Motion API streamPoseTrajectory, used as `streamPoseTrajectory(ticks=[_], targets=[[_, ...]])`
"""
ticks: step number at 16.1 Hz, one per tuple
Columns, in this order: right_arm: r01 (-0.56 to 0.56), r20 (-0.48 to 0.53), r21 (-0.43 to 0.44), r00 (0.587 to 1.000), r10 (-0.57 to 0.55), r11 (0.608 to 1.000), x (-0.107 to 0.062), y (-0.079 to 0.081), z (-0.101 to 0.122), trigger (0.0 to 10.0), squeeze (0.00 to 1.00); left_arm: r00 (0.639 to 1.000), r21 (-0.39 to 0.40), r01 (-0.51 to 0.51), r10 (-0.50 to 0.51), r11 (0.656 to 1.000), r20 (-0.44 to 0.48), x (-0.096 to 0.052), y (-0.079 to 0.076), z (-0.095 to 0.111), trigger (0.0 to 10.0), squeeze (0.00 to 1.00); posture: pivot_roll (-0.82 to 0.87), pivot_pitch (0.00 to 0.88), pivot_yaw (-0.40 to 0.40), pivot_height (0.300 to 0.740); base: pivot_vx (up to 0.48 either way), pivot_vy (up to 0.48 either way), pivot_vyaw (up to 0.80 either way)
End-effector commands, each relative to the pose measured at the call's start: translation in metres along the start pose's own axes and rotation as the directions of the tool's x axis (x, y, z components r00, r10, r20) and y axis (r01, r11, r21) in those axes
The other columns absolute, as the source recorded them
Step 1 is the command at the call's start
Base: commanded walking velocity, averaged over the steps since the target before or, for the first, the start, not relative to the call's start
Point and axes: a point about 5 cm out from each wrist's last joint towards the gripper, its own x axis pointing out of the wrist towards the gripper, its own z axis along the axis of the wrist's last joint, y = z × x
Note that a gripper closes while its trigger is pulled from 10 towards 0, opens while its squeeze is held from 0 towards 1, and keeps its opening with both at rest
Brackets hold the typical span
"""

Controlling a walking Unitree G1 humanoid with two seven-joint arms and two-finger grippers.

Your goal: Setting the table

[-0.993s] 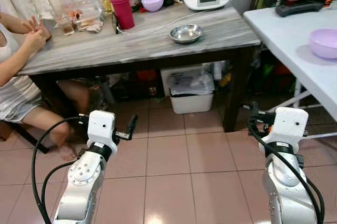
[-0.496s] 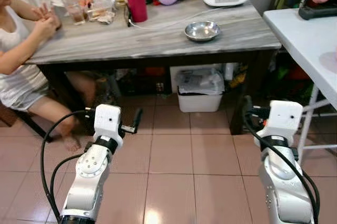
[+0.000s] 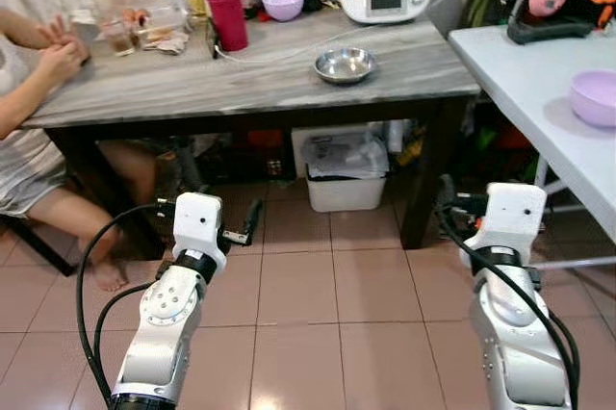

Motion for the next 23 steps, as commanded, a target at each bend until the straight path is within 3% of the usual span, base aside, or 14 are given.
streamPoseTrajectory(ticks=[1, 23], targets=[[-0.006, 0.004, 0.004, 1.0, 0.006, 1.0, 0.0011, 0.0028, 0.0009, 10.0, 0.0, 1.0, 0.002, -0.001, 0.001, 1.0, 0.011, 0.0014, 0.0035, 0.0041, 10.0, 0.0, -0.2, 0.013, 0.1, 0.74, 0.0, -0.442, 0.0], [-0.005, 0.019, 0.004, 1.0, 0.005, 1.0, 0.0016, 0.0008, 0.0049, 10.0, 0.0, 1.0, -0.028, 0.012, -0.012, 1.0, 0.017, 0.0009, -0.0003, 0.0082, 10.0, 0.0, -0.21, 0.033, 0.105, 0.74, 0.0, -0.451, 0.0]])
